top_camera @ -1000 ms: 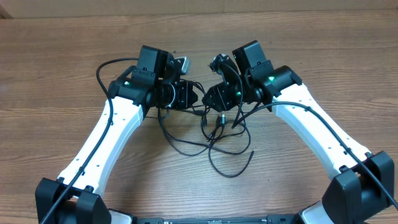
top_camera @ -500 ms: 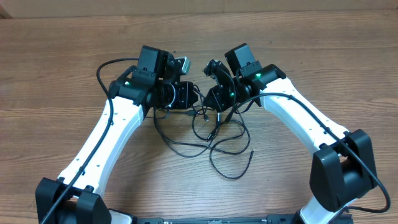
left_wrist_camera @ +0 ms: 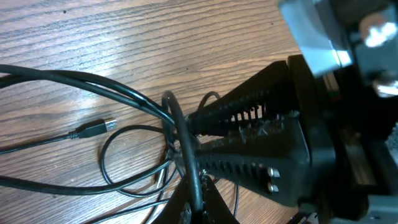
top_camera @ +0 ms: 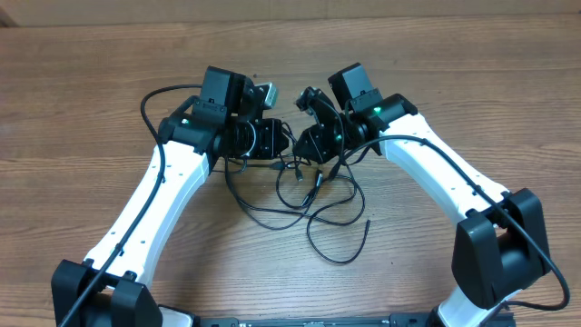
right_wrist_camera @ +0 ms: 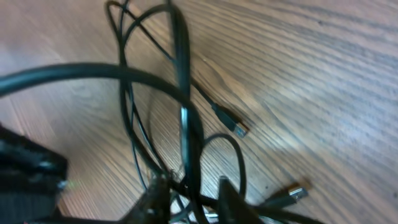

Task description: Untangle cables

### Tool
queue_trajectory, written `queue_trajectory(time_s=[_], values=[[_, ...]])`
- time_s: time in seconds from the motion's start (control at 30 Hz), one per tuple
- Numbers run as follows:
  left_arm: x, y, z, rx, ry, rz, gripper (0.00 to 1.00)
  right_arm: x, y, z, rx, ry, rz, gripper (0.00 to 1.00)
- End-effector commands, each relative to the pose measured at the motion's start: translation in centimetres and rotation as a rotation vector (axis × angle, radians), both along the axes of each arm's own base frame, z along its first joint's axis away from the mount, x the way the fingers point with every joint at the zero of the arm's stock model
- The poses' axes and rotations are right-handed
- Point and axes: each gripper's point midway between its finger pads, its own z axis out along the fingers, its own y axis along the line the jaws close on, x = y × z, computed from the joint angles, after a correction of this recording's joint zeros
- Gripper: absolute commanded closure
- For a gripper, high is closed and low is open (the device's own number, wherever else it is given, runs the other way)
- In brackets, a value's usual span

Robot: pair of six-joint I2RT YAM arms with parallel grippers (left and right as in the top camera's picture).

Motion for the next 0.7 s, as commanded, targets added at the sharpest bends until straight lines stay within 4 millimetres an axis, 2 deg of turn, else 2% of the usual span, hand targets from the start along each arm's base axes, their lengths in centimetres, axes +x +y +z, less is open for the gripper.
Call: queue_trajectory(time_s=[0.0,0.07,0.17,0.37,0.53,0.67], values=[[0.3,-0.1,1.4,-0.014,-0.037,0.006,0.96,-0.1,0.4,-0.3,0.025,0.015,0.015,0.75],[0.3,-0.1,1.4,-0.014,-0.037,0.006,0.96,-0.1,0.4,-0.3,0.026,0.012,0.015,0.77],[0.3,-0.1,1.4,-0.014,-0.037,0.006,0.96,-0.1,0.4,-0.3,0.026,0.012,0.015,0.96],[0.3,0.1,1.3,-0.009,-0.035,0.017,0.95,-0.3,0.3,-0.4,0.021,0.022,0.014,0.96],[1.8,2.8,0.1,0.082,0.030,0.277,0.96,-1.3,-0.2,-0.9,-0.002,0.078,0.008,0.96],[3.1,5.9,-0.6,0.177,0.039,0.515,0.96,-2.3,-0.7,-1.3,-0.027,0.128,0.006,0.96]])
